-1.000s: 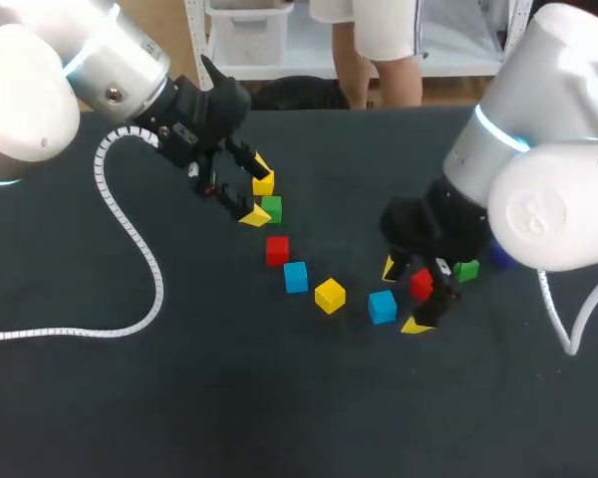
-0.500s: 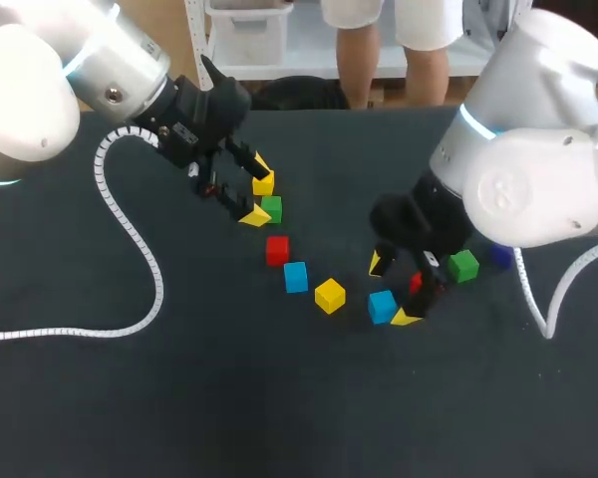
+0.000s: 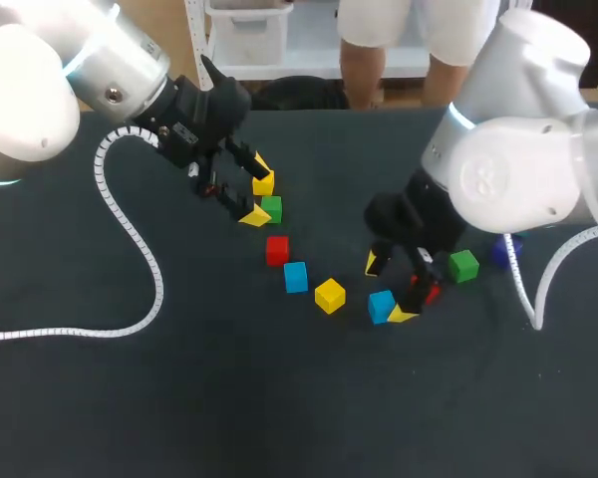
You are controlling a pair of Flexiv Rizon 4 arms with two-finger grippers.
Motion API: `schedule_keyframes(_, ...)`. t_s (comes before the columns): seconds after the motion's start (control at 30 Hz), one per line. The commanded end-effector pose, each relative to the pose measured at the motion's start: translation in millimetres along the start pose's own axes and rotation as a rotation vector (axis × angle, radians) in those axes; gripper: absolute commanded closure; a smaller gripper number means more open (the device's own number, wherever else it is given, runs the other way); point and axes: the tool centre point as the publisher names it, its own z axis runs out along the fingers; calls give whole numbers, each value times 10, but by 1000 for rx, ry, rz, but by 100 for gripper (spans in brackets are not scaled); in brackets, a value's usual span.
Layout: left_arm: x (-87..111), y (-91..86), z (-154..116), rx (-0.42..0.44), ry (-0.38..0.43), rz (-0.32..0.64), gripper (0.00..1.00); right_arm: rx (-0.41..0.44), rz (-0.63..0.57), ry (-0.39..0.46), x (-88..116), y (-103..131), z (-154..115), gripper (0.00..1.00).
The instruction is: Place the blue cubes, place green cubes on the blue cubes, place the yellow cubes on the green cubes, then place the red cubes on the yellow cubes, and place purple cube on the red cubes.
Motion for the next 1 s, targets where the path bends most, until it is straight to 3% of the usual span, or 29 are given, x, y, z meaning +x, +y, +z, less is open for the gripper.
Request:
schedule_keyframes(0.03, -4, 6, -3, 1, 3, 0, 0, -6, -2, -2, 3, -18, 34, 0)
schedule_keyframes(0.1, -4, 6, -3, 1, 3, 0, 0, -10, -3, 0, 3, -15, 48, 0)
schedule_keyframes(0.13, -4, 6, -3, 1, 3, 0, 0, -10, -3, 1, 3, -14, 49, 11)
schedule_keyframes(0.17, -4, 6, -3, 1, 3, 0, 0, -10, -4, 1, 2, -14, 49, 51)
schedule_keyframes(0.2, -4, 6, -3, 1, 3, 0, 0, -9, -3, 0, 2, -13, 50, 56)
schedule_keyframes(0.3, -4, 6, -3, 1, 3, 0, 0, -6, -3, 1, 1, -4, 46, 85)
schedule_keyframes(0.4, -4, 6, -3, 1, 3, 0, 0, -4, -2, 2, -2, 10, 43, 100)
schedule_keyframes(0.77, -4, 6, -3, 1, 3, 0, 0, -2, 24, 3, -8, 61, 65, 100)
schedule_keyframes(1.0, -4, 6, -3, 1, 3, 0, 0, -36, 228, 0, -5, 121, 12, 100)
